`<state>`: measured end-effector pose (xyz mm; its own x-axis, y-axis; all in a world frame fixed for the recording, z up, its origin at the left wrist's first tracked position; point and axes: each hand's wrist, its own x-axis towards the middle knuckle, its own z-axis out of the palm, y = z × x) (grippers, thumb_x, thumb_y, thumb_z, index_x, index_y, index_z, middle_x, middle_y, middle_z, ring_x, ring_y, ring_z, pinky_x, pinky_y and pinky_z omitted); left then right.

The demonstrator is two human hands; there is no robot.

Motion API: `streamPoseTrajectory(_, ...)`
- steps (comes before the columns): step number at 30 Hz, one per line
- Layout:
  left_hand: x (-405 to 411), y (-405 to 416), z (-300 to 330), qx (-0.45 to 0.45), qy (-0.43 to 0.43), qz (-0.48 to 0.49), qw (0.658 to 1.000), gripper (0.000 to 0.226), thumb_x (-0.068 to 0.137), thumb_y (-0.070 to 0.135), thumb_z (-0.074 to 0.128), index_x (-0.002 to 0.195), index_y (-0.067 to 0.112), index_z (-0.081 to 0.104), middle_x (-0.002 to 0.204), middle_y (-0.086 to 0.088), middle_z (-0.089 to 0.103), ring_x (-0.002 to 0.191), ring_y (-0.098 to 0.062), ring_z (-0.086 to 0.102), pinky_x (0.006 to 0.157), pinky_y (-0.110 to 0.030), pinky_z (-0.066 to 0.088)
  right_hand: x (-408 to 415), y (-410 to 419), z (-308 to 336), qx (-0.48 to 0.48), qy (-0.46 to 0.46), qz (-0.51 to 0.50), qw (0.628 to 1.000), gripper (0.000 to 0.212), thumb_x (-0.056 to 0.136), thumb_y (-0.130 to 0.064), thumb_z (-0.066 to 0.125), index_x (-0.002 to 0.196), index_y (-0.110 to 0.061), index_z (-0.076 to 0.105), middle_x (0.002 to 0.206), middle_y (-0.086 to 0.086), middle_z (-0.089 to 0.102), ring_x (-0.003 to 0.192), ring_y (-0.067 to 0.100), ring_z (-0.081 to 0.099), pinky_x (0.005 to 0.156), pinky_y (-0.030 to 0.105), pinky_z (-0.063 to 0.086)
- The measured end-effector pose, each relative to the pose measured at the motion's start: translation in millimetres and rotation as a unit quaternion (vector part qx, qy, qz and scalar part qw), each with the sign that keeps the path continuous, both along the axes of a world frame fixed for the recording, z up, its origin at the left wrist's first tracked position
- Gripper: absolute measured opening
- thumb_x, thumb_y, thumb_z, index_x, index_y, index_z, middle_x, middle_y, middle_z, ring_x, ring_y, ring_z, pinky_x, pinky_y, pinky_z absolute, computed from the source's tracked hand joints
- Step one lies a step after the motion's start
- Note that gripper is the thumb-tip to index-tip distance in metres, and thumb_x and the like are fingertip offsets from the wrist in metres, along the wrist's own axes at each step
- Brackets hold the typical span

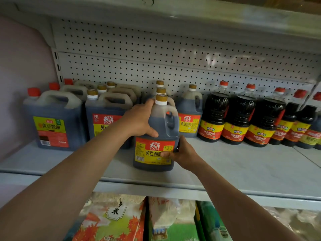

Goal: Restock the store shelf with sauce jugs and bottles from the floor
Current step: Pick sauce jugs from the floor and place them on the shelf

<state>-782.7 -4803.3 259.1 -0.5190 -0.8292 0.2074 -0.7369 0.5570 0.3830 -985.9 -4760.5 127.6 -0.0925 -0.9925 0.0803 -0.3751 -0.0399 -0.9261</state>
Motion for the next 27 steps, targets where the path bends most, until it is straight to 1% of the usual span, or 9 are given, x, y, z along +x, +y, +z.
streamPoseTrajectory(2, -2, -3, 0, -0.019, -0.009, 0.008, 1.0, 0.105, 0.062, 0.037, 0.092, 0.144, 0.024, 0.028, 0.14, -0.007, 0.05, 0.127, -0.029, 0.048, 0.099, -0.046, 0.047, -1, -3, -2, -0.007, 0.002, -0.001, 1.0, 0.072, 0.075, -0.019, 0.089, 0.132, -0.017, 0.045, 0.123, -0.002, 0.066, 0.109, 0.013, 0.066, 0.077, 0.021, 0.059)
streamPoseTrajectory(4, -3, -6, -1, -0.02, -0.006, 0.014, 1.0, 0.105, 0.061, 0.038, 0.093, 0.143, 0.025, 0.029, 0.142, -0.008, 0.048, 0.129, -0.03, 0.046, 0.101, -0.046, 0.045, -2, -5, -3, -0.007, 0.0, 0.001, 1.0, 0.071, 0.075, -0.019, 0.088, 0.132, -0.018, 0.044, 0.121, -0.005, 0.066, 0.106, 0.009, 0.065, 0.073, 0.017, 0.057)
streamPoseTrajectory(11, -5, -26, -5, -0.024, 0.006, 0.03, 0.999, 0.111, 0.06, 0.041, 0.093, 0.147, 0.031, 0.025, 0.138, -0.009, 0.05, 0.126, -0.031, 0.048, 0.099, -0.046, 0.047, -5, -25, -4, -0.02, 0.009, -0.003, 1.0, 0.077, 0.072, -0.024, 0.09, 0.135, -0.018, 0.045, 0.124, -0.002, 0.067, 0.11, 0.011, 0.066, 0.08, 0.021, 0.059)
streamPoseTrajectory(14, -6, -37, -4, -0.029, 0.002, 0.032, 0.999, 0.111, 0.061, 0.04, 0.092, 0.149, 0.029, 0.025, 0.138, -0.008, 0.052, 0.125, -0.031, 0.05, 0.098, -0.047, 0.048, -4, -40, -3, -0.007, 0.024, -0.016, 1.0, 0.08, 0.07, -0.029, 0.092, 0.134, -0.017, 0.046, 0.124, -0.001, 0.068, 0.113, 0.017, 0.066, 0.091, 0.035, 0.06)
streamPoseTrajectory(16, -6, -44, -2, -0.027, 0.002, 0.028, 0.999, 0.112, 0.061, 0.038, 0.093, 0.15, 0.027, 0.025, 0.14, -0.008, 0.053, 0.124, -0.031, 0.051, 0.098, -0.048, 0.048, -3, -48, -1, 0.004, 0.028, -0.024, 0.999, 0.087, 0.062, -0.039, 0.094, 0.131, -0.018, 0.046, 0.123, 0.0, 0.068, 0.112, 0.019, 0.067, 0.094, 0.046, 0.059)
streamPoseTrajectory(18, -6, -51, 0, -0.02, 0.001, 0.029, 0.999, 0.113, 0.061, 0.037, 0.093, 0.151, 0.028, 0.025, 0.14, -0.008, 0.052, 0.125, -0.032, 0.05, 0.098, -0.047, 0.047, -5, -56, -2, -0.002, 0.024, -0.028, 0.999, 0.101, 0.049, -0.054, 0.096, 0.13, -0.018, 0.047, 0.121, 0.0, 0.07, 0.111, 0.019, 0.068, 0.092, 0.048, 0.059)
streamPoseTrajectory(20, -6, -55, 1, -0.01, 0.003, 0.027, 1.0, 0.112, 0.062, 0.036, 0.093, 0.151, 0.03, 0.024, 0.14, -0.009, 0.051, 0.126, -0.032, 0.049, 0.098, -0.048, 0.047, -6, -59, -6, -0.007, 0.02, -0.036, 0.999, 0.107, 0.044, -0.058, 0.097, 0.13, -0.016, 0.048, 0.121, 0.001, 0.07, 0.111, 0.018, 0.069, 0.091, 0.046, 0.06)
streamPoseTrajectory(25, -6, -55, -2, -0.014, 0.006, 0.025, 1.0, 0.111, 0.064, 0.035, 0.092, 0.15, 0.03, 0.023, 0.138, -0.011, 0.051, 0.123, -0.033, 0.051, 0.098, -0.049, 0.048, -1, -49, -1, 0.001, 0.036, -0.045, 0.998, 0.089, 0.062, -0.036, 0.095, 0.133, -0.014, 0.046, 0.123, 0.002, 0.069, 0.111, 0.017, 0.068, 0.094, 0.043, 0.059)
streamPoseTrajectory(27, -7, -53, -3, -0.018, 0.001, 0.03, 0.999, 0.112, 0.064, 0.038, 0.092, 0.15, 0.031, 0.021, 0.138, -0.012, 0.051, 0.122, -0.034, 0.052, 0.097, -0.049, 0.049, 5, -42, 2, 0.011, 0.063, -0.051, 0.997, 0.075, 0.074, -0.027, 0.09, 0.134, -0.014, 0.046, 0.122, -0.002, 0.067, 0.107, 0.014, 0.066, 0.089, 0.03, 0.059)
